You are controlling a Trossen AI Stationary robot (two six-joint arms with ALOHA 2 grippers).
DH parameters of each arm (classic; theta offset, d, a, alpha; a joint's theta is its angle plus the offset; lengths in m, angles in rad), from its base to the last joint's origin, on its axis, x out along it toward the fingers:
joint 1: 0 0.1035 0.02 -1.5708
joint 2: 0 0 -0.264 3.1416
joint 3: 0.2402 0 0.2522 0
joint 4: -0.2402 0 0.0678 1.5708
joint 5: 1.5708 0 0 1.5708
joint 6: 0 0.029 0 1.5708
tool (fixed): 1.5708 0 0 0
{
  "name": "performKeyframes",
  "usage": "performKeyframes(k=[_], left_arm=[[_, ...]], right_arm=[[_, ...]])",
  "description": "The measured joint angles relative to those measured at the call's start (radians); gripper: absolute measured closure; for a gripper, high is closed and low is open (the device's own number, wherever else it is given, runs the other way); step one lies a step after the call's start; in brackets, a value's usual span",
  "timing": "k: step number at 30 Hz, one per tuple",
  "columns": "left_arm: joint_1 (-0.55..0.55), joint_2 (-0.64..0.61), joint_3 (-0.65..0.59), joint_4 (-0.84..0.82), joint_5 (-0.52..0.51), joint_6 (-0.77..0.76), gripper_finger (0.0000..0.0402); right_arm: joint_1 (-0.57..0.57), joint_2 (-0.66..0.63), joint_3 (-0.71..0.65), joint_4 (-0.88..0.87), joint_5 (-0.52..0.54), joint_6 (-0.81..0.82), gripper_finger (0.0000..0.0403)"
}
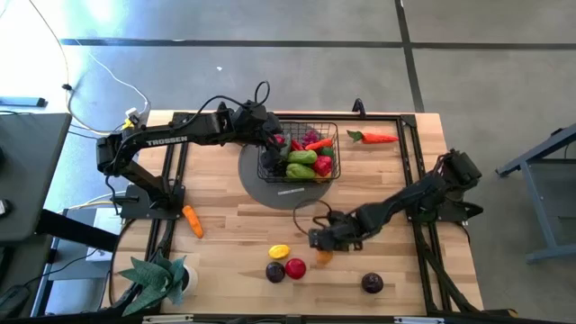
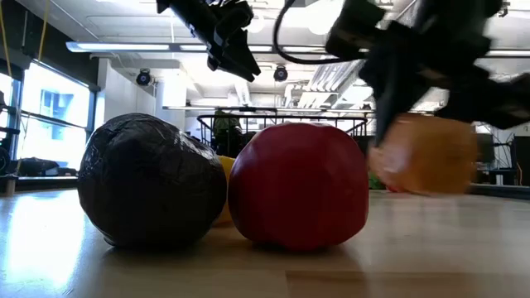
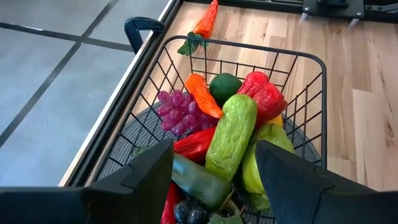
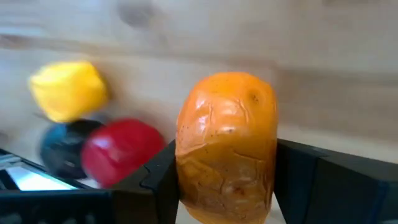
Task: Build produce basket
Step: Put the yellow mango into the black mesh basket
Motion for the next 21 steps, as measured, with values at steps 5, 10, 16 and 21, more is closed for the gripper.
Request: performKeyframes(k=[5, 10, 16, 21], left_arm=[[0.000, -0.001, 0.000, -0.037, 0.007, -0.015, 0.0184], [-0.005, -0.012, 0.000, -0.119, 0.007, -0.015, 0.0184], [-0.025, -0.028, 0.000, -0.183, 0.007, -0.015, 0.0184], [-0.064, -0.029, 0.000, -0.212, 0.007, -0.061, 0.0184]], right_arm=[[-0.089, -0.039, 0.000, -0.002, 0.032, -0.163, 0.0234], [-0.196, -0.086, 0.000, -0.001, 0.054, -0.337, 0.0235], [-0.320, -0.161, 0.000, 0.020, 0.088, -0.564, 0.0234], [-0.425, -0.235, 0.000, 0.057, 0.093, -0.753, 0.0234]])
